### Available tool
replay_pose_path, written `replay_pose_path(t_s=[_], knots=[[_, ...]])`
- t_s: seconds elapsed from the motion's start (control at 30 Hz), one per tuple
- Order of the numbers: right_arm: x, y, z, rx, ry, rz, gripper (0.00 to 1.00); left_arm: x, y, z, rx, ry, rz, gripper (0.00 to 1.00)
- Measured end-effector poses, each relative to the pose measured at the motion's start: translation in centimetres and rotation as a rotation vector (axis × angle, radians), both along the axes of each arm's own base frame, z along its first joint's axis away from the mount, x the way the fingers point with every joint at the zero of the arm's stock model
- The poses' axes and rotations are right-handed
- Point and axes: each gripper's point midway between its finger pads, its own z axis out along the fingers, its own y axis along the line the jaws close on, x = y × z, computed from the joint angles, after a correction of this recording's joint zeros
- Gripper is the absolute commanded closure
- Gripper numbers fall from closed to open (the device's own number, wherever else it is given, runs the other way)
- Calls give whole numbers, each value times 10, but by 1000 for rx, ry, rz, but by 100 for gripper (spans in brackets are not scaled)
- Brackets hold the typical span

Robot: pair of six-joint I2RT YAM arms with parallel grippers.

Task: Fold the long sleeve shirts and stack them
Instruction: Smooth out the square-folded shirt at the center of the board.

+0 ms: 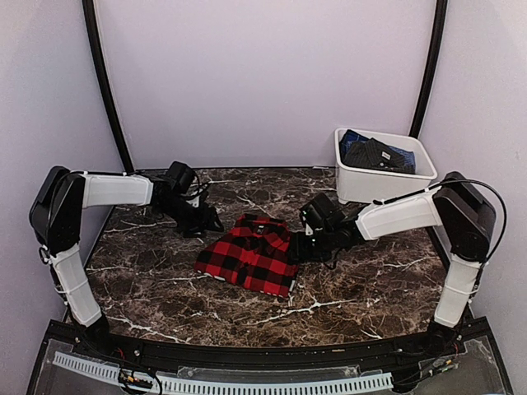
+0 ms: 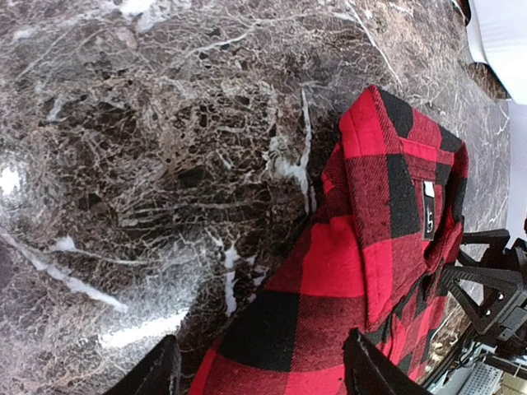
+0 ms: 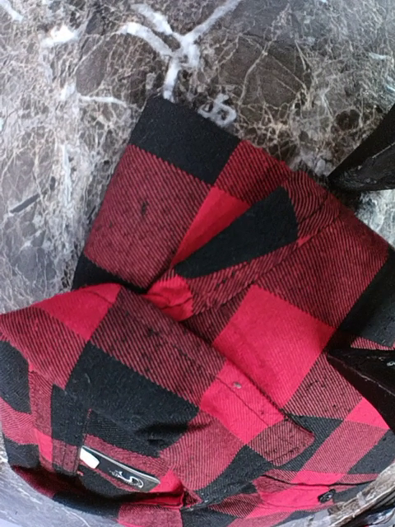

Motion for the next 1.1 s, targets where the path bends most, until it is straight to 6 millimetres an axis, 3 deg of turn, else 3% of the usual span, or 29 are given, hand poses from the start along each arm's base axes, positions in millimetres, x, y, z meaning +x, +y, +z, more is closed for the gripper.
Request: replay_pose_path(t_s=[0.23, 0.37, 0.43, 0.63, 0.7, 0.77, 0.9, 1.1], knots=[[5, 7, -2, -39, -24, 5, 45, -10, -6, -26, -13, 64, -55, 32], [8, 13, -3, -50, -36, 15, 58, -15, -12, -33, -30, 84, -82, 40], [10, 17, -4, -57, -40, 19, 69, -19, -16, -33, -42, 95, -97, 49], [15, 30, 1, -83, -53, 43, 97, -32, -31, -36, -88, 141, -115, 91], [17, 35, 5, -88, -61, 56, 100, -35, -34, -37, -109, 157, -107, 99], [20, 42, 11, -90, -67, 66, 100, -36, -35, -34, -127, 164, -91, 100], [26, 57, 31, -78, -96, 93, 100, -38, -33, -16, -137, 131, -65, 100], [28, 75, 61, -47, -144, 134, 100, -37, -30, 51, -129, -45, -30, 100]])
